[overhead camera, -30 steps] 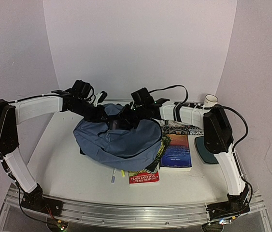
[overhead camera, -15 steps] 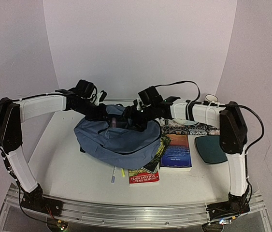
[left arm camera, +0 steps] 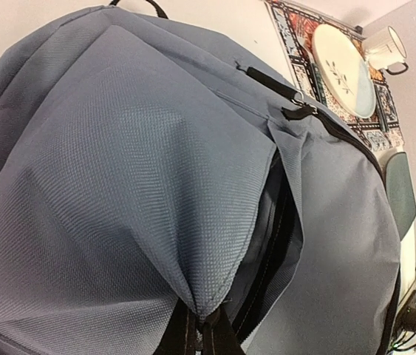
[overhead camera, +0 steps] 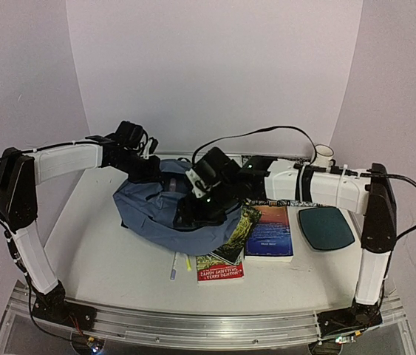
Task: Pack the student bag
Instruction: Grab the pen from the center of the board.
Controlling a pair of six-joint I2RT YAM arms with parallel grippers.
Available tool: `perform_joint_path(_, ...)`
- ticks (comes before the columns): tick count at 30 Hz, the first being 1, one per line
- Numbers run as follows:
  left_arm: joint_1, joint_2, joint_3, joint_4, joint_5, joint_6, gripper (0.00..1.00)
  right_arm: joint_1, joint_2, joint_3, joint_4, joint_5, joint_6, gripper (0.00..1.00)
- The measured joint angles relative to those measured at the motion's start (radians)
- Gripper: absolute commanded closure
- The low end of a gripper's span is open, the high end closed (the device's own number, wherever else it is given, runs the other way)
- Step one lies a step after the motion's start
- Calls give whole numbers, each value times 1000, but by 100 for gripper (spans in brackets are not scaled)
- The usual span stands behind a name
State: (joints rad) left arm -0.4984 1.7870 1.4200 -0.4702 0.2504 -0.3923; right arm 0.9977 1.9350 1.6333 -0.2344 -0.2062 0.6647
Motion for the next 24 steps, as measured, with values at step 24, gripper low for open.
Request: perform_joint_path(24, 28, 0, -35, -1, -96, -54, 100, 220, 280, 146, -171, 145, -18, 47)
